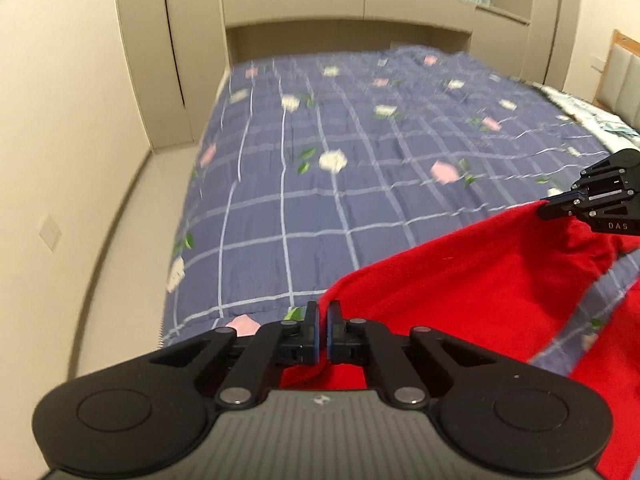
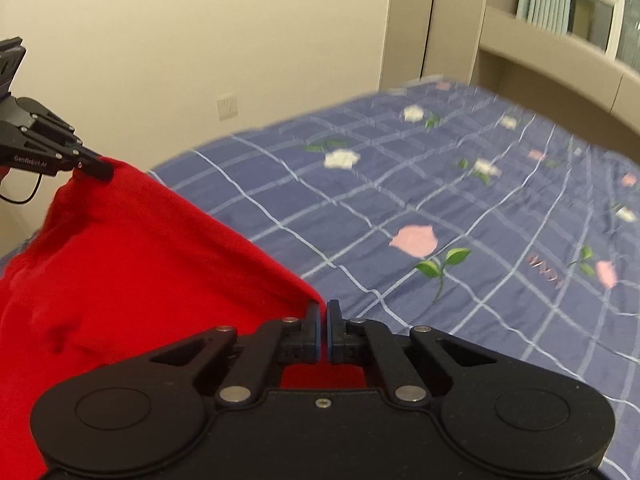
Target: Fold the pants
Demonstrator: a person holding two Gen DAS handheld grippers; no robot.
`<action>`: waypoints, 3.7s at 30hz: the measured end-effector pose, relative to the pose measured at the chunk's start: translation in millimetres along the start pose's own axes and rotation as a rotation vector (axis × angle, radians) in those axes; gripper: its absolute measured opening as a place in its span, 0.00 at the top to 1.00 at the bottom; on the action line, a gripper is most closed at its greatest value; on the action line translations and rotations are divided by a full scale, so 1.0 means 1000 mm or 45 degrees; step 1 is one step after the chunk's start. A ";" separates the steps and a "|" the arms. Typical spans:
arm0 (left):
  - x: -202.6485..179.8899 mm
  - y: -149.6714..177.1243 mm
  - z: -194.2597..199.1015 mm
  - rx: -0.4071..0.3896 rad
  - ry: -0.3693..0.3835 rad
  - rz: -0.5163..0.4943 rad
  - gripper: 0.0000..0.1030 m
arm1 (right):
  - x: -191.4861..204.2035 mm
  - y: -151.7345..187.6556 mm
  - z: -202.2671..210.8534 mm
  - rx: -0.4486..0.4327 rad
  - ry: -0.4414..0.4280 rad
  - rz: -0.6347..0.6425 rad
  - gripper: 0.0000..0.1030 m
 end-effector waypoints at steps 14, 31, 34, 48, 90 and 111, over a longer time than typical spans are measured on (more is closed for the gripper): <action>-0.103 0.074 0.124 -0.230 -0.102 -0.268 0.98 | 0.073 0.076 0.143 -0.171 0.176 0.096 1.00; -0.150 0.203 0.134 -0.188 -0.136 -0.367 0.99 | 0.157 0.178 0.189 -0.164 0.341 0.062 1.00; -0.147 0.207 0.138 -0.193 -0.133 -0.364 0.99 | 0.164 0.181 0.188 -0.158 0.348 0.063 1.00; -0.156 0.237 0.124 -0.079 -0.106 -0.368 0.98 | 0.175 0.212 0.177 -0.064 0.334 0.035 1.00; -0.456 0.098 0.033 -0.290 0.342 -0.605 0.18 | -0.107 0.242 0.267 -0.055 0.549 -0.458 0.01; -0.486 0.072 -0.036 -0.089 0.242 -0.528 0.98 | -0.189 0.184 0.135 0.179 0.589 -0.662 0.32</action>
Point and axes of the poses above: each gripper's, at about its wrist camera, not at the fingertips, and z roughly against the way its jaws point, x to its left, y to its underside, the point moved 8 cm from there along -z, roughly the way its jaws point, and after that the axes turned 3 degrees about y, right-handed, at the moved point
